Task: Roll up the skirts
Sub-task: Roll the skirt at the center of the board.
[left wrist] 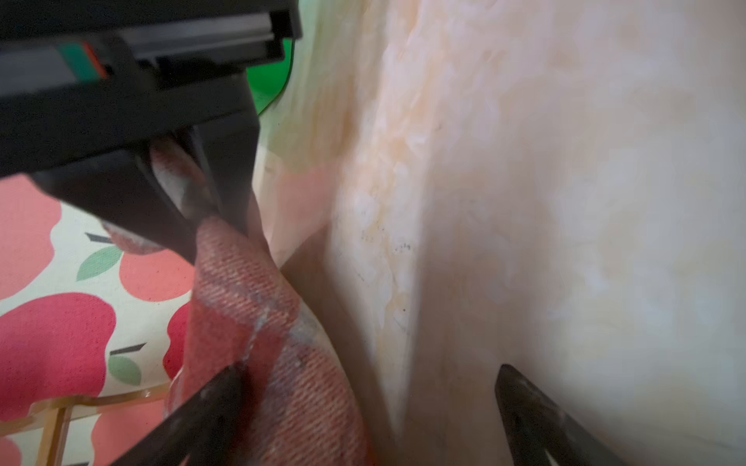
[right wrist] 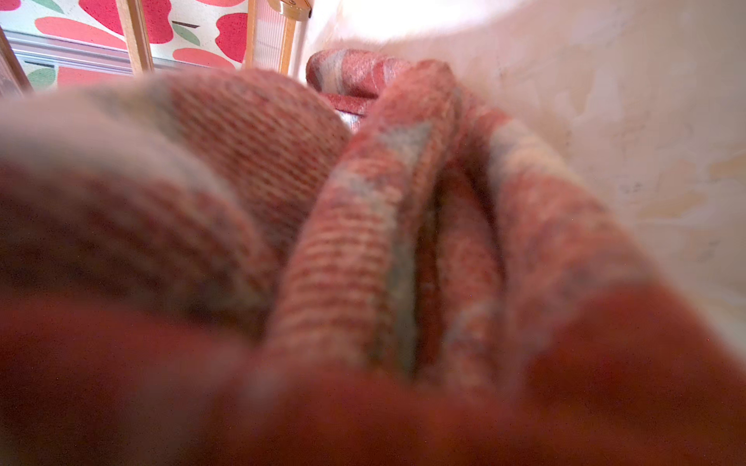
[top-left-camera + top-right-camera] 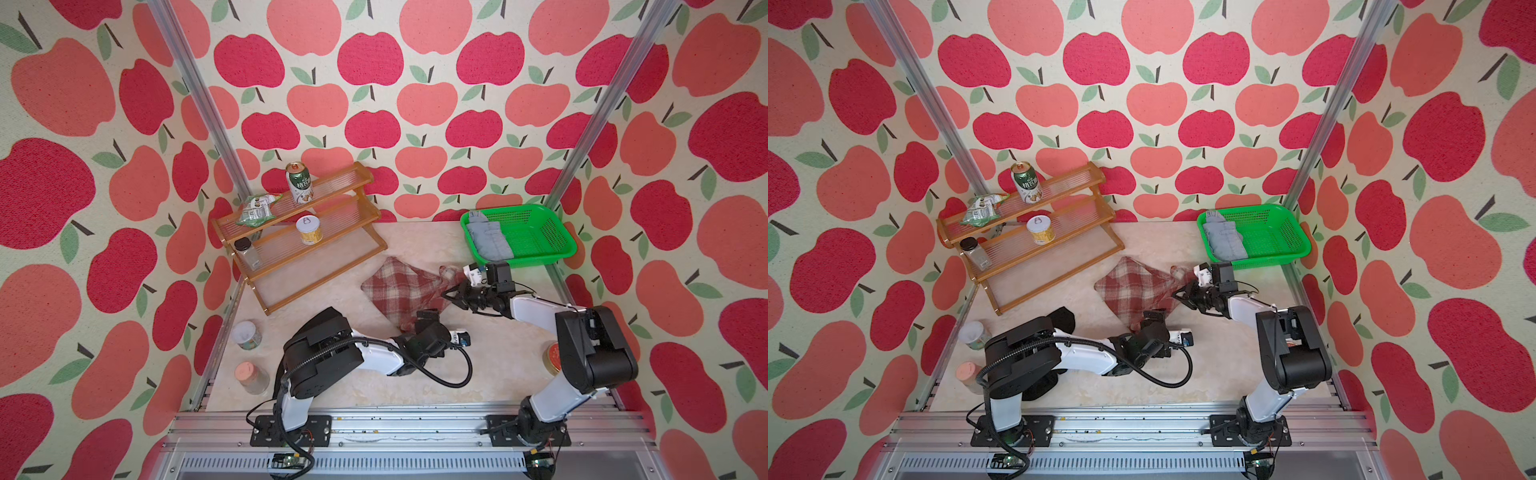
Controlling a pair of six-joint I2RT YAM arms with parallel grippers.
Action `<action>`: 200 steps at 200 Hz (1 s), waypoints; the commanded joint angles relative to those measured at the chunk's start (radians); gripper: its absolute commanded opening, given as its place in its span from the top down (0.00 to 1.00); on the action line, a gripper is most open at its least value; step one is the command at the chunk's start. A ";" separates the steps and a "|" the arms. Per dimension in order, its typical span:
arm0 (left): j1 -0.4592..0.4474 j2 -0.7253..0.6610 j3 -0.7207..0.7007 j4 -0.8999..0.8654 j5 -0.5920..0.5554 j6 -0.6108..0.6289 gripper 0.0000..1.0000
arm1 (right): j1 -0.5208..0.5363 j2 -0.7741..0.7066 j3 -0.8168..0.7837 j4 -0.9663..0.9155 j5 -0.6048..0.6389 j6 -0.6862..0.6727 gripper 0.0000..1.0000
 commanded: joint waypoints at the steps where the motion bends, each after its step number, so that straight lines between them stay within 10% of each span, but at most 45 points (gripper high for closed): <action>1: 0.018 0.042 0.053 0.000 -0.184 -0.014 0.00 | -0.006 -0.025 0.017 -0.045 -0.011 -0.034 1.00; 32: 0.028 0.100 0.090 -0.052 -0.269 -0.033 0.08 | -0.013 -0.022 0.014 -0.054 -0.016 -0.043 1.00; 56: 0.028 0.132 0.124 -0.128 -0.269 -0.072 0.68 | -0.017 -0.014 0.015 -0.066 -0.014 -0.049 1.00; 82: 0.028 0.146 0.155 -0.206 -0.234 -0.113 0.91 | -0.024 -0.011 0.006 -0.067 -0.016 -0.054 1.00; 109: 0.033 0.122 0.184 -0.314 -0.136 -0.210 0.98 | -0.043 -0.010 0.003 -0.072 -0.019 -0.059 1.00; 174: 0.180 -0.010 0.128 -0.386 0.440 -0.594 1.00 | -0.134 -0.076 -0.070 0.077 -0.078 0.007 0.35; 200: 0.228 -0.006 0.078 -0.319 0.618 -0.705 1.00 | -0.167 -0.144 -0.134 0.109 -0.055 -0.002 0.26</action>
